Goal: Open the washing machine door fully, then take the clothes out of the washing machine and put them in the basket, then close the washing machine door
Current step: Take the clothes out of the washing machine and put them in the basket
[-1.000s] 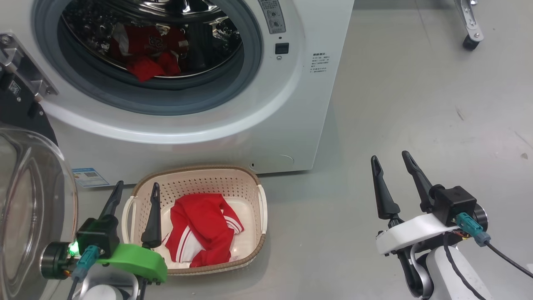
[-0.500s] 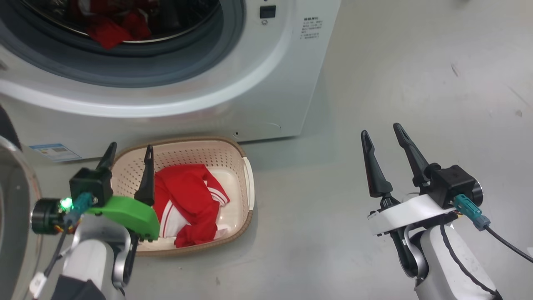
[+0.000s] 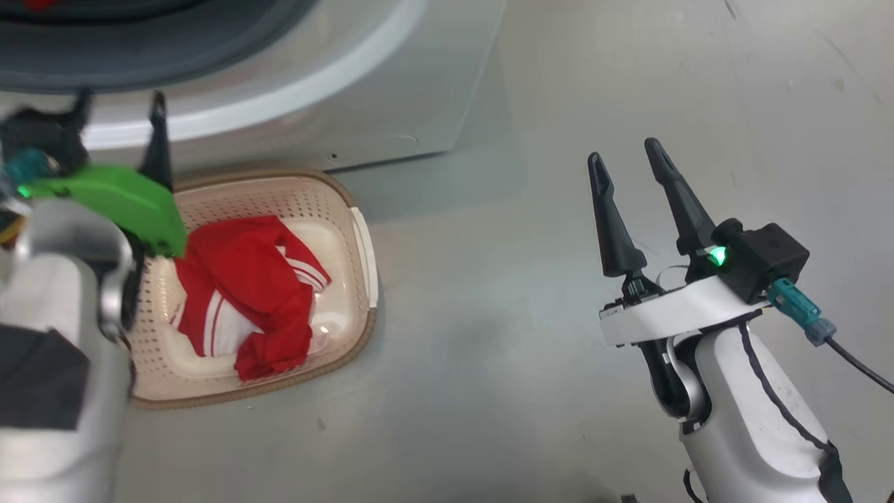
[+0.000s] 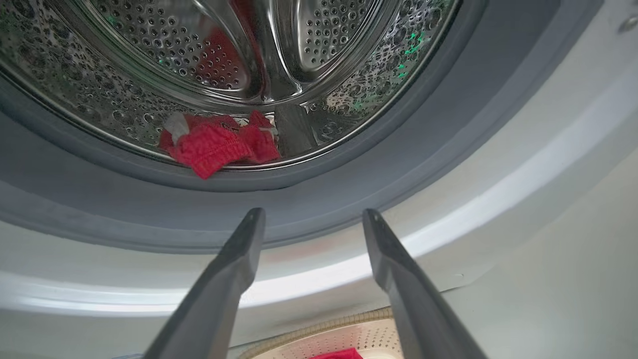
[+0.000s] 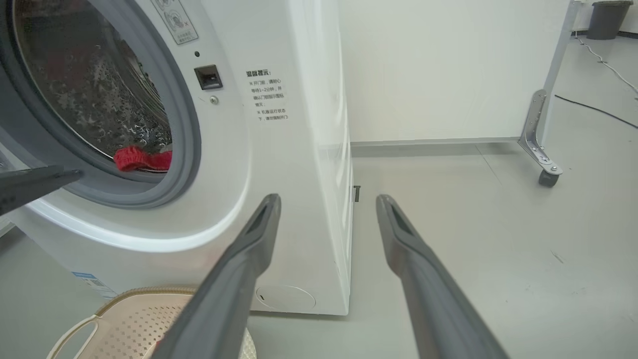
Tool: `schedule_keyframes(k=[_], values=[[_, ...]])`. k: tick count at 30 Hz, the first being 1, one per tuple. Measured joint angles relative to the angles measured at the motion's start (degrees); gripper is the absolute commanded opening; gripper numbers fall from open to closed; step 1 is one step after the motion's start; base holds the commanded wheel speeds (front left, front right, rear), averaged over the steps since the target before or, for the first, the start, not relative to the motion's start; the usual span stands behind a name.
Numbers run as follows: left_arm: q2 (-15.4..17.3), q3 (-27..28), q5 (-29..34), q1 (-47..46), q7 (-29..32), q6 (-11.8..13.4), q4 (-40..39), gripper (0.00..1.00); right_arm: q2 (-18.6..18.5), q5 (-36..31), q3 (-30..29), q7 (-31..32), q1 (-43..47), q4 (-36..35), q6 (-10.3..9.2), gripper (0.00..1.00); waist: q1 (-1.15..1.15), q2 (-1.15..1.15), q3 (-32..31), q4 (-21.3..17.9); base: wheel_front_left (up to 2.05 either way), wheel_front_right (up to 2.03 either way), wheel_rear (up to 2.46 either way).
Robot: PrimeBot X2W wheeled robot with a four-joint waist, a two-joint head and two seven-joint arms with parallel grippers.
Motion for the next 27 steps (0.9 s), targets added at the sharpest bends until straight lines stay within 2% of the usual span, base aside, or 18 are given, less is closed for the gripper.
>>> schedule_keyframes(k=[8,16,27], values=[[6.37,1.79,1.66,-12.32,4.49,-0.01,2.35,1.0,0.01,4.66,3.15,0.0,-3.97,-1.41,-0.9,1.0,0.01,0.0,6.04,-3.68,0.0,0.0,0.0],[11.55,2.64,3.41,-18.79,6.78,-0.65,6.35,1.0,0.02,8.05,5.08,0.0,-5.92,-1.4,-1.47,1.0,0.01,0.0,9.49,-8.74,0.0,0.0,0.0],[16.3,3.1,5.64,-26.09,10.27,-1.58,10.33,1.0,0.08,9.07,6.43,0.0,-6.09,-1.44,-2.96,1.0,0.0,0.0,11.51,-13.46,0.0,0.0,0.0]])
